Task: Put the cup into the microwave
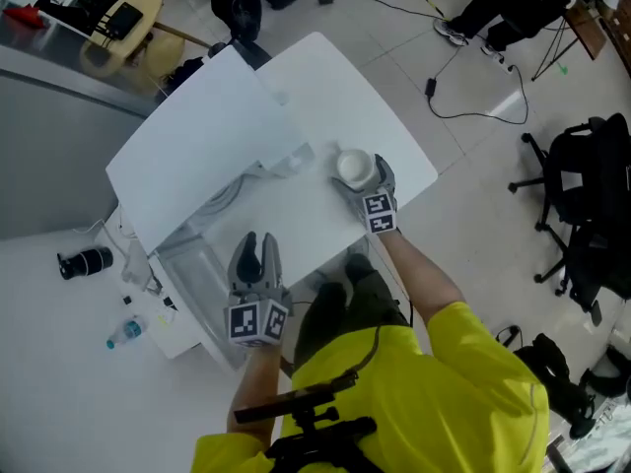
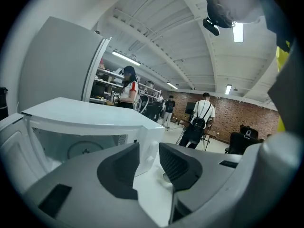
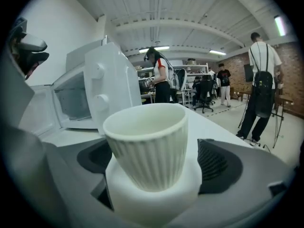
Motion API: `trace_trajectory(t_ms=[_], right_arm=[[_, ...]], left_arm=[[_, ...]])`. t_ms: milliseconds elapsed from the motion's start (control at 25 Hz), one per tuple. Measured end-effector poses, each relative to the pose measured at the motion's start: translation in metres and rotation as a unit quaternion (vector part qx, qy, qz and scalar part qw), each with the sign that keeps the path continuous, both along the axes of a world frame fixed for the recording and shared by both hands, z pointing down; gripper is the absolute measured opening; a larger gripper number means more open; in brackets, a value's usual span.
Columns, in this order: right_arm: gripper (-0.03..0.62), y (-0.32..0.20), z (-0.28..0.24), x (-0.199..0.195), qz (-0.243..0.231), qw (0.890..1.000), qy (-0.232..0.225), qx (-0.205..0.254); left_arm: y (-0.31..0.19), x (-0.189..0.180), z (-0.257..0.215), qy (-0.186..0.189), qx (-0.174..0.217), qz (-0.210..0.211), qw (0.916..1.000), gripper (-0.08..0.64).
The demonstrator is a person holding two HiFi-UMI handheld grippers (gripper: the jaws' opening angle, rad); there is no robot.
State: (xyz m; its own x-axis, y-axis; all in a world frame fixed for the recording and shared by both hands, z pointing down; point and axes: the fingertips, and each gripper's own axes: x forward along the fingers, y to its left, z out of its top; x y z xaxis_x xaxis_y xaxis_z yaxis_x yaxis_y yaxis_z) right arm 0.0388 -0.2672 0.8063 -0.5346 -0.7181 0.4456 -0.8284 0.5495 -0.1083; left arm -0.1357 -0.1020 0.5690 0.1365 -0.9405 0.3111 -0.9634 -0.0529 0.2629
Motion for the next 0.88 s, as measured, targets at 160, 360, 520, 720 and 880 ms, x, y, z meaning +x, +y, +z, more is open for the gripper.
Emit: trace_trajectory(t_ms=[160,360,520,720,880], right_arm=[[0.47,-0.005,0.0,-0.007,0.007,1.0,-0.005,0.013],[0.465,-0.004,-0.017,-0.009,-0.005,1.0,-0.002,-0.001],[0.463,0.033,-0.085,-0.013,-0.047,0.998,-0.01,0.028],[0.465,0.107,-0.173,-0.038,-0.105,0.993,-0.041,0.046],[0.465,0.145,-0.206,-0.081,-0.168,0.983,-0.059,0.043]], left_arm=[[0.008,-0.007,0.009,-0.005,-0.009,-0.001,0.9999,0.112],[0.018,-0.022,0.005,-0.018,-0.009,-0.018,0.9996,0.11],[0.029,-0.027,-0.009,-0.016,0.006,-0.027,0.9995,0.11],[0.051,-0.045,-0.027,-0.01,0.023,-0.051,0.9984,0.11],[0.074,-0.074,-0.03,-0.01,0.032,-0.096,0.9948,0.11]])
